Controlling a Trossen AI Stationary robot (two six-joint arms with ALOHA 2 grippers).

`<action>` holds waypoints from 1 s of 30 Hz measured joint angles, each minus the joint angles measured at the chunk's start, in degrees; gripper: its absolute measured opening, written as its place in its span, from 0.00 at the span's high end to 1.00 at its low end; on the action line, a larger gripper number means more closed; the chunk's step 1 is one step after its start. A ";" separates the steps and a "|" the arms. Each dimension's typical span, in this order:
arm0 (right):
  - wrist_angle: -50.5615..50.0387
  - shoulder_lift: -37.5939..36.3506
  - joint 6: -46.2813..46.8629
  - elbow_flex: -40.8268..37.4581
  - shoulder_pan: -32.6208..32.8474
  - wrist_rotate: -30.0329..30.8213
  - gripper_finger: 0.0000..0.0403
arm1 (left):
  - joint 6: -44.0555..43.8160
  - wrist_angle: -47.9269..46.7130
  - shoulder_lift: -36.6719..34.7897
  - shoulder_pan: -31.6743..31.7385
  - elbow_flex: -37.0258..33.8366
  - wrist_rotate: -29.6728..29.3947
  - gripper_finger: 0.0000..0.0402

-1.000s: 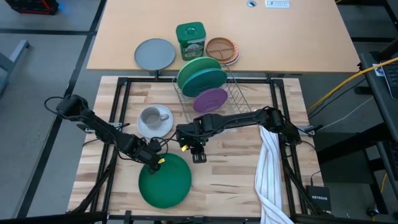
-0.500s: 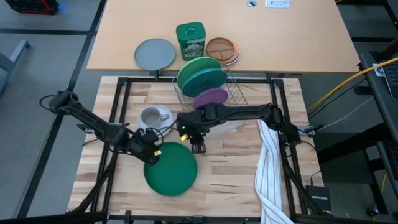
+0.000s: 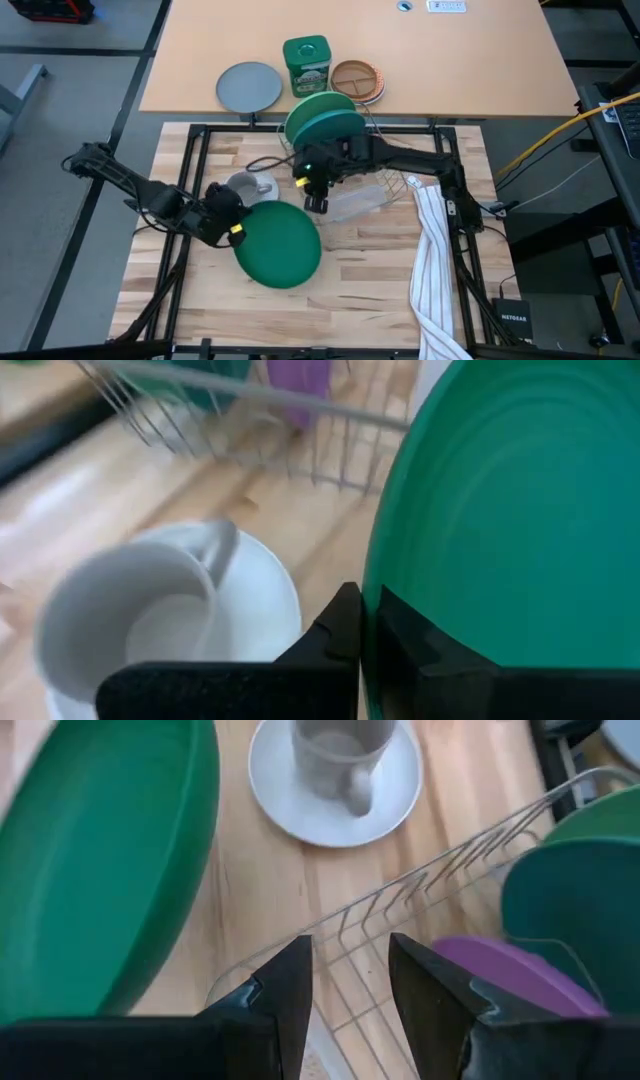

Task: Sort dishes
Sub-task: Put the dark green plate into the dish rack

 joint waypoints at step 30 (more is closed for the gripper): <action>3.89 -7.04 10.83 0.08 -3.89 1.01 0.66 | 18.53 0.26 -3.33 17.45 7.84 -9.14 1.00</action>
